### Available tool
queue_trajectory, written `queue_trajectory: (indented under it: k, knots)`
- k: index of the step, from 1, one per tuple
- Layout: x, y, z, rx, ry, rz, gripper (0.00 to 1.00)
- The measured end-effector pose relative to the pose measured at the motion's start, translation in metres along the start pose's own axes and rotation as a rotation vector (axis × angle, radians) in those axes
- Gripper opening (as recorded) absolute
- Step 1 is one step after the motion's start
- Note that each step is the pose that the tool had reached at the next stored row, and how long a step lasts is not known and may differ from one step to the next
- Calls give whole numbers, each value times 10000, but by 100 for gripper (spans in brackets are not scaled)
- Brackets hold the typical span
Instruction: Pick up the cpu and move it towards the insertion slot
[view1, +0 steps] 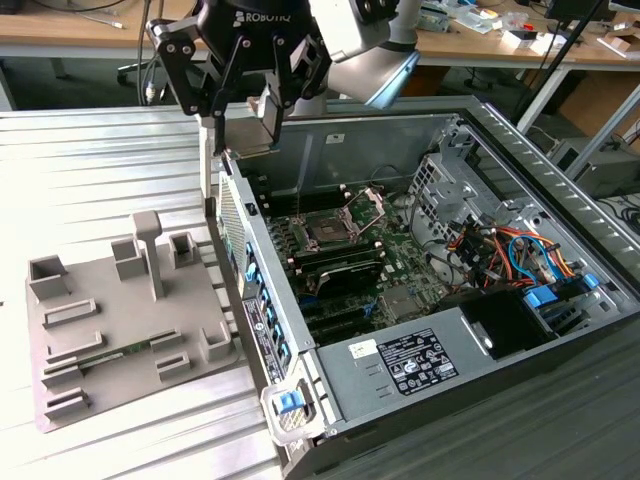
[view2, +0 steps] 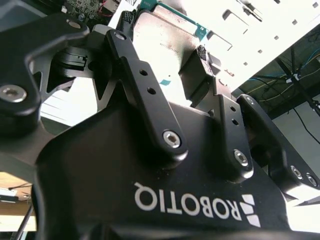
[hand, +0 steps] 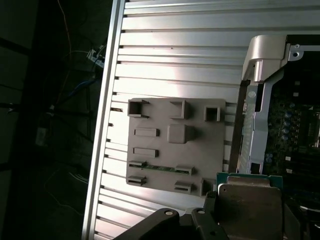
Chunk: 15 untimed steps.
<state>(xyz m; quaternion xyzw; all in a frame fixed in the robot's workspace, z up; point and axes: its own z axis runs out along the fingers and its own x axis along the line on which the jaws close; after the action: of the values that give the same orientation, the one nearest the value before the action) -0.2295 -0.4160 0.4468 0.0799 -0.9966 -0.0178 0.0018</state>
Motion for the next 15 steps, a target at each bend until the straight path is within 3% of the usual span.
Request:
queue_trajectory:
  k: [15]
  knots:
    - [-61, -10, 9, -1, -1, 0, 55]
